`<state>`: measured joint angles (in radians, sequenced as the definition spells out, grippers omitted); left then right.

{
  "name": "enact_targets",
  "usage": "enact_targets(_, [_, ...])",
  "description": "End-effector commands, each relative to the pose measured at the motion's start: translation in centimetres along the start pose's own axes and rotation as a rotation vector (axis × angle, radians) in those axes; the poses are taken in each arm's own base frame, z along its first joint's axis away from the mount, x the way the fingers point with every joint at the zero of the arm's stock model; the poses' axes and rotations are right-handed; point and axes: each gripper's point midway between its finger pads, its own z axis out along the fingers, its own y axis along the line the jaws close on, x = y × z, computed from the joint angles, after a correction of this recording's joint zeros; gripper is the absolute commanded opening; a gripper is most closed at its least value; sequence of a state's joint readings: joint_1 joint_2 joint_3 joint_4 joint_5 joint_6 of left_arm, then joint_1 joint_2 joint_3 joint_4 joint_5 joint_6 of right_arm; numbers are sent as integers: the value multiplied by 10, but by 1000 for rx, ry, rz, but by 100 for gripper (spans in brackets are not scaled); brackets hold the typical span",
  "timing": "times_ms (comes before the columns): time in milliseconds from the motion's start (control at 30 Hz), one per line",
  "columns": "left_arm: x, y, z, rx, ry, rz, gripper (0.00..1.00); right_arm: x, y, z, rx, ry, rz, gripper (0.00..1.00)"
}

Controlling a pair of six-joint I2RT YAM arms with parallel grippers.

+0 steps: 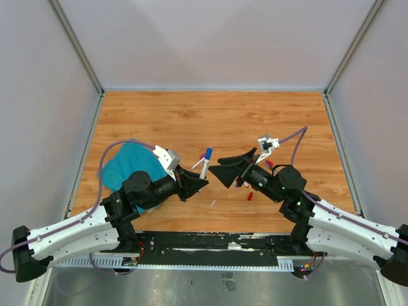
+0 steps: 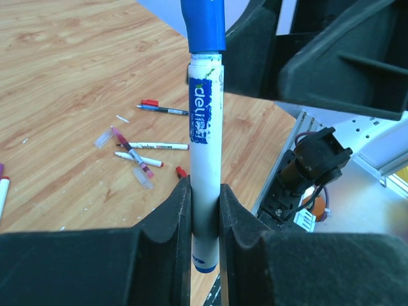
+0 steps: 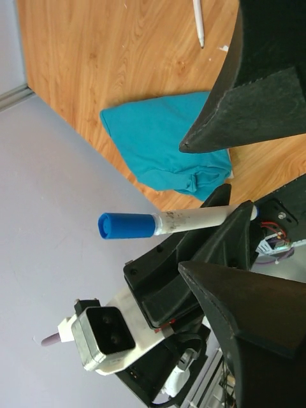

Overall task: Insert the pens into the pen caps
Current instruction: Insert the pen cap onto the pen, then press the pen cap onto the pen.

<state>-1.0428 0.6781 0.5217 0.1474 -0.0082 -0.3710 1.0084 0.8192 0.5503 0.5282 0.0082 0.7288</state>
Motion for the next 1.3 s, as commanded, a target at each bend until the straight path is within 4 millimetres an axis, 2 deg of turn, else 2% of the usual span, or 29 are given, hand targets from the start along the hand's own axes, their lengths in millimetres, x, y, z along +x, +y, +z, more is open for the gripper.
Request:
enact_targets(0, [-12,-3,-1,0,-43,15,0,-13,-5,-13,49,-20,-85,71])
enact_targets(133, [-11,-2,0,-1,-32,20,0,-29,-3,-21,84,-38,-124,72])
enact_targets(233, [-8,-2,0,2,-24,22,1,-47,6,-21,96,-50,-145,71])
enact_targets(400, [-6,-4,2,10,-15,23,0,-65,16,-12,140,-26,-147,68])
enact_targets(500, [-5,-5,3,19,-8,26,1,-68,20,-1,155,-1,-133,67])
enact_targets(633, [-6,-7,3,27,-6,29,0,-67,21,14,174,32,-128,65])
enact_targets(867, [-6,-8,4,33,-4,29,0,-54,21,31,175,95,-124,61])
enact_targets(1267, [-8,-8,4,32,-11,30,0,-37,15,33,170,135,-89,46])
